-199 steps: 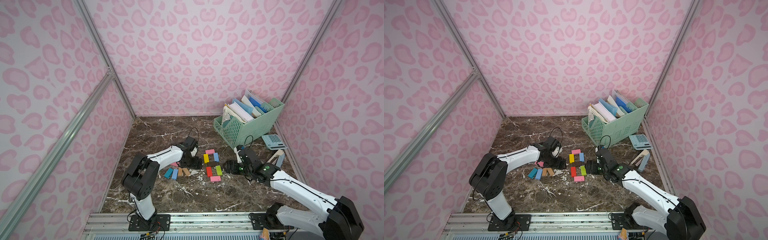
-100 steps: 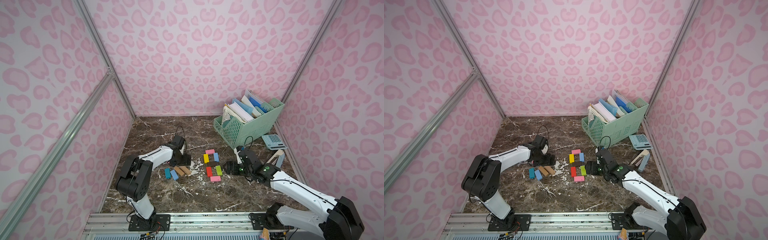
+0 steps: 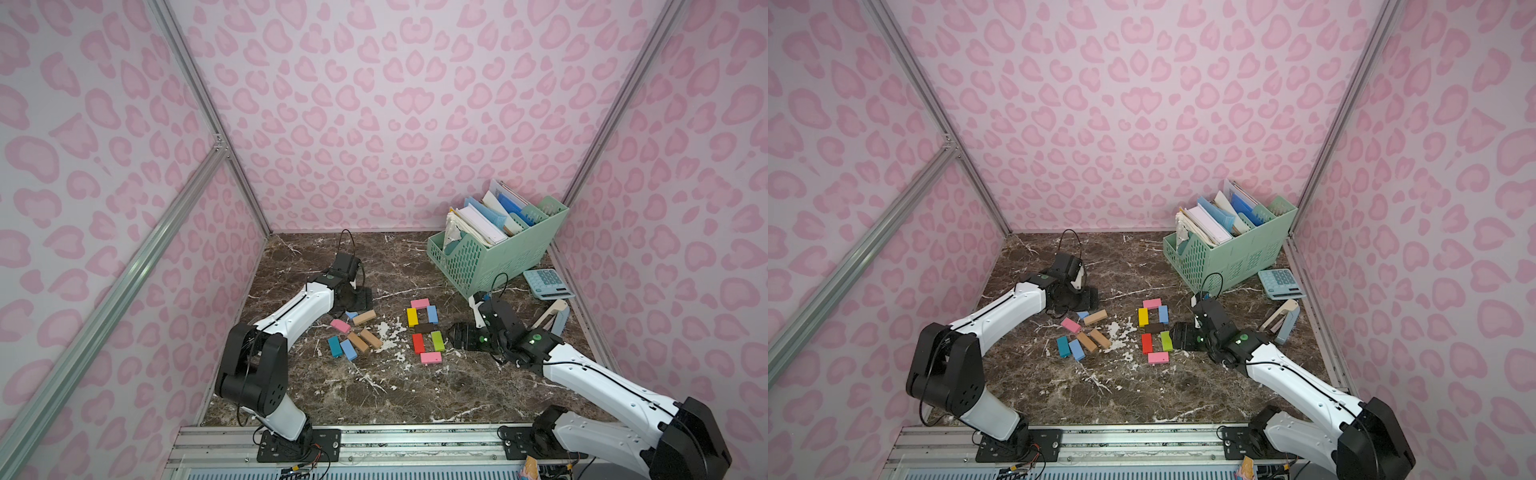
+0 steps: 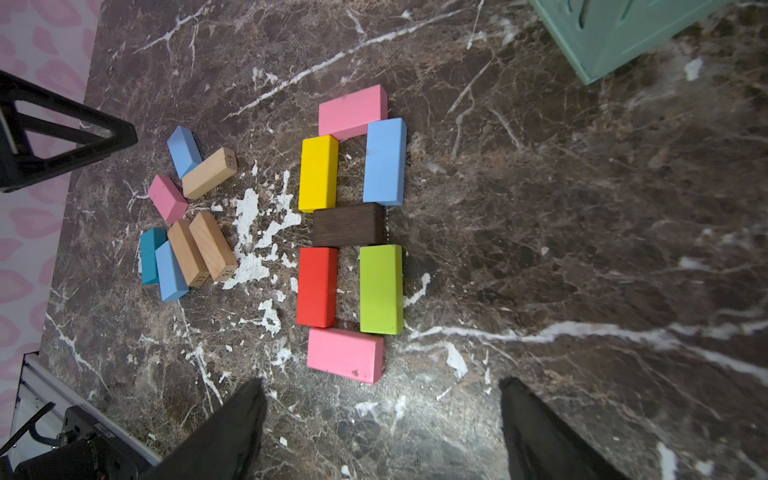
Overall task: Assemble the number 8 with building blocks
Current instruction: Pick up the building block from the center of the board.
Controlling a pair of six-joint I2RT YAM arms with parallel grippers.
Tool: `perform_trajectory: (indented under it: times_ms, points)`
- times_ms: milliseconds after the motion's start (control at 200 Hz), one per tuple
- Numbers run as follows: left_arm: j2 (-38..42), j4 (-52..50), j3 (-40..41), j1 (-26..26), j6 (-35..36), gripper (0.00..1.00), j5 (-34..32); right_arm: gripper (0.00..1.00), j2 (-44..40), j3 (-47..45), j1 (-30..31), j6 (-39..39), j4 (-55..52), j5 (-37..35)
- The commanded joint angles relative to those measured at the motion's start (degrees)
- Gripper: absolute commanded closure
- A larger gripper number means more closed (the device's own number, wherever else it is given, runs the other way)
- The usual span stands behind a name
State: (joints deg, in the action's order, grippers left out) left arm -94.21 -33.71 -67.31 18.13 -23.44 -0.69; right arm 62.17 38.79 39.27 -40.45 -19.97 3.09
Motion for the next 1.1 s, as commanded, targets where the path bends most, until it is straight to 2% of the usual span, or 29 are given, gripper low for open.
perform_trajectory:
  times_ms: [0,95,290,490,835,1095]
  points:
    - [-3.8,-5.7,-4.2,-1.4,4.4,0.16,-0.9,0.10,-0.5,-0.3,0.0,0.7,0.5,-0.1]
    - [-7.7,-8.9,-8.2,-3.1,7.2,0.16,1.0,0.10,-1.0,-0.5,0.0,0.9,0.2,-0.3]
    - [-13.3,-13.6,-13.3,-4.1,9.3,0.19,-1.2,0.10,-1.6,-1.1,-0.2,1.4,0.0,-0.6]
    - [-13.3,-10.8,-9.6,-4.1,4.3,0.23,-0.9,0.10,-1.3,-2.0,-0.2,1.3,1.0,-0.2]
    - [-15.2,-7.4,-8.1,-4.0,-1.2,0.38,-1.8,0.10,-0.8,-2.3,-0.2,1.6,1.7,0.5]
    - [-15.4,-6.0,-8.5,-3.6,-2.2,0.38,-0.5,0.10,-1.3,-3.0,-0.6,1.9,1.8,0.4]
